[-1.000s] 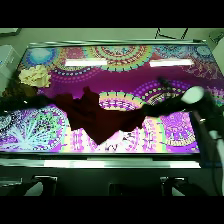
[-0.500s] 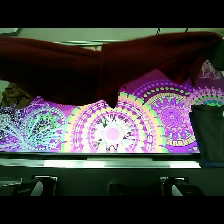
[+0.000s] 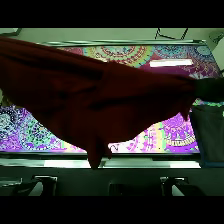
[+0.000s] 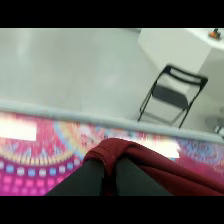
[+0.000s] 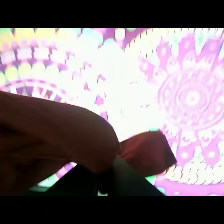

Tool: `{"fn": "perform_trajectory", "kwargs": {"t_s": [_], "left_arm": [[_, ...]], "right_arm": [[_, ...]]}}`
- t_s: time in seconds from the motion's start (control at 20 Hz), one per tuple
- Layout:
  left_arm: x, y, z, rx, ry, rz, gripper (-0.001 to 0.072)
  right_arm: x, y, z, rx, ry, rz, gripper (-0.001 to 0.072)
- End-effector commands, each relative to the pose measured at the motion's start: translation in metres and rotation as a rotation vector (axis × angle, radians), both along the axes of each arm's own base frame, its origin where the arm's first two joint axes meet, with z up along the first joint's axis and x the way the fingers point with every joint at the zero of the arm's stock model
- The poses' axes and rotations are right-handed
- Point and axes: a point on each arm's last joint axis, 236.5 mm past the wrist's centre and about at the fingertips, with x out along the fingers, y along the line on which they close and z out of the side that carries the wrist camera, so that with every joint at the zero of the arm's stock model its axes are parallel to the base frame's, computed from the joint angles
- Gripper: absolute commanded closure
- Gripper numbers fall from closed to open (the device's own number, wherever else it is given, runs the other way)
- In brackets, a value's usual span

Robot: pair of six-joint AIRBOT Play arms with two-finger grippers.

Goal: Fold the clothes and pants, and hang the long-sleeved shirts on hangers.

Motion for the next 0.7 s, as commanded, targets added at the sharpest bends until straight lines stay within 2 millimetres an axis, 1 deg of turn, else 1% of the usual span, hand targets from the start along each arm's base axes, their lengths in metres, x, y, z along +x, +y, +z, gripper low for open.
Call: {"fn": "perform_trajectory", "kwargs": {"t_s": [0.0, 0.05, 0.1, 0.15, 0.2, 0.25, 0.3, 0.4, 0.45, 0.5, 0.55, 0.6, 0.65], "left_arm": [[0.084, 0.003, -0.115, -0.049, 0.275, -0.032, 0.0681], [0.109, -0.007, -0.161, -0.065, 0.379, -0.063, 0.0681], [0.13, -0.017, -0.205, -0.067, 0.465, -0.093, 0.0681], [0.146, -0.026, -0.242, -0.079, 0.531, -0.11, 0.0681], [0.156, -0.034, -0.279, -0.093, 0.603, -0.126, 0.0681], [0.161, -0.042, -0.31, -0.119, 0.668, -0.14, 0.0681], [0.16, -0.051, -0.338, -0.157, 0.742, -0.16, 0.0681], [0.15, -0.066, -0.382, -0.209, 0.88, -0.21, 0.0679], [0.141, -0.072, -0.399, -0.224, 0.944, -0.235, 0.0667], [0.131, -0.076, -0.413, -0.228, 1.008, -0.262, 0.059], [0.122, -0.078, -0.42, -0.234, 1.054, -0.282, 0.0426], [0.11, -0.077, -0.423, -0.242, 1.102, -0.306, 0.0176], [0.094, -0.071, -0.425, -0.231, 1.162, -0.34, -0.0013]], "right_arm": [[0.034, 0.014, -0.11, 0.117, 0.229, -0.035, 0.0672], [0.057, 0.024, -0.141, 0.19, 0.239, -0.055, 0.0672], [0.079, 0.035, -0.164, 0.269, 0.234, -0.081, 0.0672], [0.103, 0.045, -0.183, 0.345, 0.23, -0.114, 0.0673], [0.123, 0.052, -0.198, 0.413, 0.221, -0.153, 0.0673], [0.141, 0.057, -0.212, 0.481, 0.214, -0.197, 0.0673], [0.153, 0.061, -0.224, 0.532, 0.215, -0.234, 0.0673], [0.169, 0.065, -0.245, 0.599, 0.223, -0.295, 0.0672], [0.174, 0.064, -0.252, 0.61, 0.225, -0.314, 0.067], [0.176, 0.062, -0.257, 0.608, 0.224, -0.324, 0.0652], [0.177, 0.057, -0.258, 0.599, 0.217, -0.329, 0.0559], [0.175, 0.053, -0.253, 0.594, 0.226, -0.304, 0.0432], [0.166, 0.042, -0.246, 0.558, 0.243, -0.226, 0.028]]}}
